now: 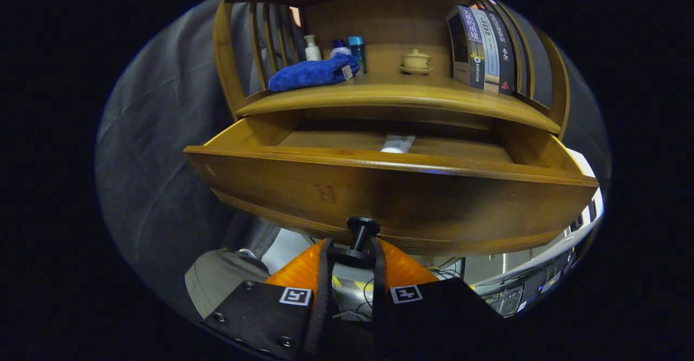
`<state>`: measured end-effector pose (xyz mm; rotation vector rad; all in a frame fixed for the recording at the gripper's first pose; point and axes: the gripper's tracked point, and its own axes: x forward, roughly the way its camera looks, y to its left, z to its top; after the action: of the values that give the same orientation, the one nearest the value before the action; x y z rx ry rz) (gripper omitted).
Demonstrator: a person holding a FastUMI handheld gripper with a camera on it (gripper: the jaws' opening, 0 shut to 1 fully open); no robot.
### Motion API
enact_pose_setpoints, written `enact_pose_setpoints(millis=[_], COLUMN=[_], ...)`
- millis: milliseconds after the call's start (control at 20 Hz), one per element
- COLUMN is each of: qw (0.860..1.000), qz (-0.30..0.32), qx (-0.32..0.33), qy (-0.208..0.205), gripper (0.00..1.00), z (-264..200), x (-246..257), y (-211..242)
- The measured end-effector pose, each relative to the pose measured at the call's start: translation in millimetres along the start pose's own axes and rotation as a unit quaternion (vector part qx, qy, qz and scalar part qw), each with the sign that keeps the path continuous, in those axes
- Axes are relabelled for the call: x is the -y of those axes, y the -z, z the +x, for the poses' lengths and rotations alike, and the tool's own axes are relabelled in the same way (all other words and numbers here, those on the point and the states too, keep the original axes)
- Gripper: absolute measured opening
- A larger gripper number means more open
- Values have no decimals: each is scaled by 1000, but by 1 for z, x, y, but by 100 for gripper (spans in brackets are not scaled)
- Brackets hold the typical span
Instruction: Pull open the drawer, take out the items inside it, and place them on the countertop above the cabinet.
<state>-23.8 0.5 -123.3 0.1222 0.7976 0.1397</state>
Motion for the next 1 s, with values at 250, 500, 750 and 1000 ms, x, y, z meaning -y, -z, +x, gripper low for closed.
enact_pose_setpoints(millis=[250, 500, 750, 1000], qw=[1000, 999, 999, 1000], qz=[-13, -25, -36, 3], qx=[-21, -26, -31, -26], qy=[-8, -10, -19, -11], gripper=[39, 39, 39, 46], z=[-12, -29, -41, -41], x=[-8, -14, -21, -20], y=[19, 34, 48, 48])
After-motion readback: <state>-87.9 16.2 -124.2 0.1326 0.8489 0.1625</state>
